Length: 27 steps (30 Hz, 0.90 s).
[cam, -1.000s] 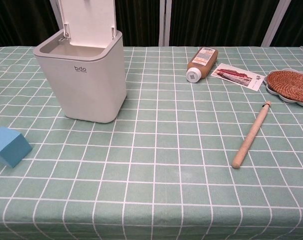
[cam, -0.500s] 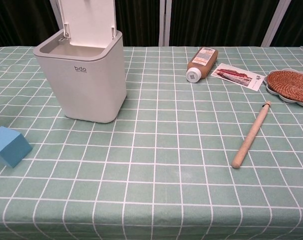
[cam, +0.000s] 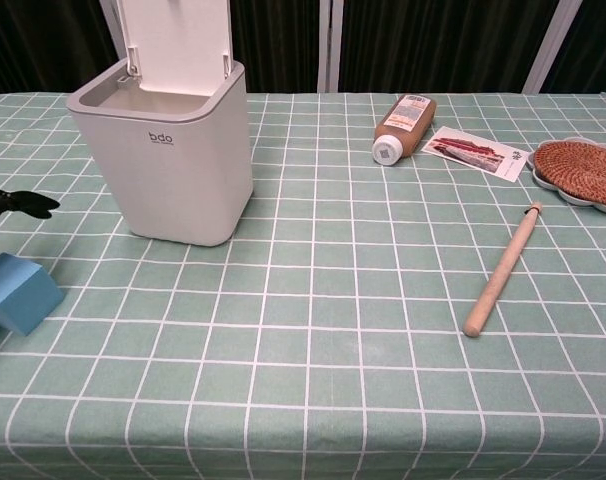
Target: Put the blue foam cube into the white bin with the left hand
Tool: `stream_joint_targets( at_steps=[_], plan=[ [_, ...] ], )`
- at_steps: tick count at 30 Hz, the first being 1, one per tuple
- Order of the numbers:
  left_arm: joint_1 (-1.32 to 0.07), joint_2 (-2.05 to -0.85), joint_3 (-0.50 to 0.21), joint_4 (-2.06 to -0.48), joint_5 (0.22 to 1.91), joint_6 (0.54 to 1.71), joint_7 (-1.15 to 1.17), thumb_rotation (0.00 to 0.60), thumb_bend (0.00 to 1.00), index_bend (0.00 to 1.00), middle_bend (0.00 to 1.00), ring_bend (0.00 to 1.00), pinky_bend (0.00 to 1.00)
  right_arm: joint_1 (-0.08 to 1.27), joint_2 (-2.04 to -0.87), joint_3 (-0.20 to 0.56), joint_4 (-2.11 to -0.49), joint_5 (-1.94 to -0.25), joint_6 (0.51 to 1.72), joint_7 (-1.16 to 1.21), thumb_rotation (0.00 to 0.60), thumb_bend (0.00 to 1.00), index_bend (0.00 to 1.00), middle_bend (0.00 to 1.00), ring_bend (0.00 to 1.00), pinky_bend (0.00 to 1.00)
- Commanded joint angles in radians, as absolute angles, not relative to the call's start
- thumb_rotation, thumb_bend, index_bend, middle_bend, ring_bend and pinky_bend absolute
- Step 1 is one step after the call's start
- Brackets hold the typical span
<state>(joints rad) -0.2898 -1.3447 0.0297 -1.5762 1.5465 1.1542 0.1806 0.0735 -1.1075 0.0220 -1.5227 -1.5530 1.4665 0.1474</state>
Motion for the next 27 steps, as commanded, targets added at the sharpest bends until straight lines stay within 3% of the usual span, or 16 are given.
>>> stream_joint_targets(
  at_steps=[1,6,17,23,27],
  plan=[
    [-0.297,-1.369,0.03,-1.543,1.552,1.16,0.181,0.6,0.04,0.18,0.23,0.2,0.39,0.074,-1.109,0.022,-1.521,-1.554,1.467,0.149,0.6,0.34,0.0,0.0,0.0,0.0],
    [-0.3,-1.408,0.037,-1.484,1.582,1.187,0.158,0.6,0.08,0.3,0.36,0.32,0.53,0.074,-1.111,0.023,-1.52,-1.552,1.468,0.146,0.6,0.34,0.0,0.0,0.0,0.0],
    [-0.301,-1.442,0.035,-1.447,1.598,1.232,0.153,0.6,0.23,0.51,0.55,0.44,0.64,0.074,-1.111,0.023,-1.521,-1.551,1.464,0.146,0.6,0.34,0.0,0.0,0.0,0.0],
    [-0.297,-1.417,0.028,-1.477,1.601,1.266,0.164,0.6,0.25,0.56,0.6,0.47,0.66,0.075,-1.113,0.023,-1.518,-1.548,1.462,0.149,0.6,0.34,0.0,0.0,0.0,0.0],
    [-0.285,-1.345,-0.016,-1.539,1.588,1.337,0.19,0.6,0.25,0.56,0.6,0.47,0.66,0.075,-1.111,0.023,-1.52,-1.55,1.463,0.147,0.6,0.34,0.0,0.0,0.0,0.0]
  ],
)
